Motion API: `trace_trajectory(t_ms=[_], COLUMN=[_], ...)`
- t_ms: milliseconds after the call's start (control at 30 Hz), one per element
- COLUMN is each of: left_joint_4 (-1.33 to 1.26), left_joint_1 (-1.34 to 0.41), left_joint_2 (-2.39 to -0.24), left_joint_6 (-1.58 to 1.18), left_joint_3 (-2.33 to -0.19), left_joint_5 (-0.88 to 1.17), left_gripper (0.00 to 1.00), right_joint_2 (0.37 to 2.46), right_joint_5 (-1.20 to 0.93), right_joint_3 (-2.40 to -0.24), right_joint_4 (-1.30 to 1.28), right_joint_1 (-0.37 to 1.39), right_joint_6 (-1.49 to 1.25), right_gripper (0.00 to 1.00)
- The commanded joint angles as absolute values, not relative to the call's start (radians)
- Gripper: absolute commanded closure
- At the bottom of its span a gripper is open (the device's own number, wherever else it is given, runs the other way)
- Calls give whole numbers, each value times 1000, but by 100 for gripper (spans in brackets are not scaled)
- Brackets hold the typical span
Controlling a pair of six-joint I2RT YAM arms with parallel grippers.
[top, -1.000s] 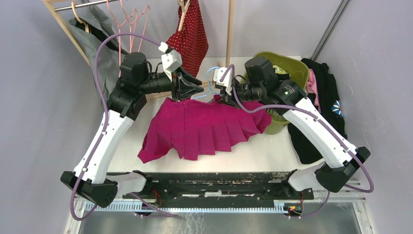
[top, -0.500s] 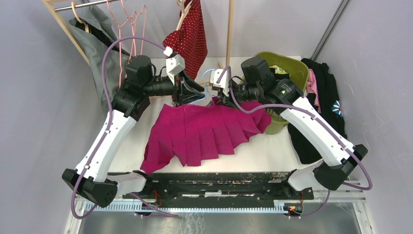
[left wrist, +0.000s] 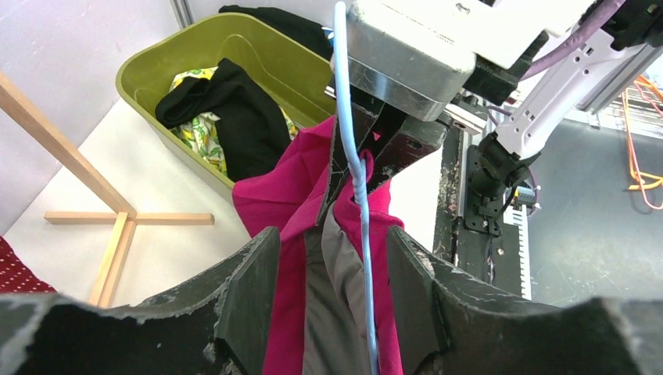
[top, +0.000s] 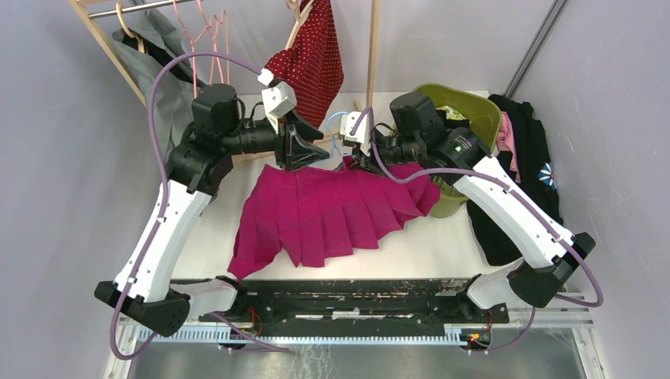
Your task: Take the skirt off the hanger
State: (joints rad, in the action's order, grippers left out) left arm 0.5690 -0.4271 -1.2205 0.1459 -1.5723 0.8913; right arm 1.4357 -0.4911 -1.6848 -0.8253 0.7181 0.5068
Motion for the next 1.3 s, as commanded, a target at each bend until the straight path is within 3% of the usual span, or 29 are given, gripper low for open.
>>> trace_trajectory(t_ms=[0, 200, 267, 400, 1000, 1100, 1267], left_joint_4=[614, 572, 541, 501, 430, 467, 548], left_joint_1=[-432, -433, -432, -433, -456, -472, -488], left_joint_2=[-1208, -1208, -1214, -1230, -1397, -1414, -1410], left_joint_6=[207, 176, 152, 128, 90, 108, 168], left_joint_3=[-1600, -1543, -1515, -1494, -1575, -1575, -1564], left_joint_5=[911, 982, 1007, 1040, 1042, 1015, 874], left_gripper=[40, 32, 18, 13, 17, 21, 35], right_joint_2=[1414, 1420, 1420, 1422, 1407, 1403, 1396], right_joint_5=[-511, -513, -514, -512, -514, -507, -499], right_joint_3=[-1730, -1735, -1737, -1740, -1748, -1749, -1753], right_joint_4=[-718, -715, -716, -718, -747, -752, -758], right_joint_1=[717, 719, 721, 722, 745, 744, 744], right_joint_6=[503, 500, 499, 500, 530, 535, 545], right_gripper=[99, 99, 99, 99, 99, 99, 99])
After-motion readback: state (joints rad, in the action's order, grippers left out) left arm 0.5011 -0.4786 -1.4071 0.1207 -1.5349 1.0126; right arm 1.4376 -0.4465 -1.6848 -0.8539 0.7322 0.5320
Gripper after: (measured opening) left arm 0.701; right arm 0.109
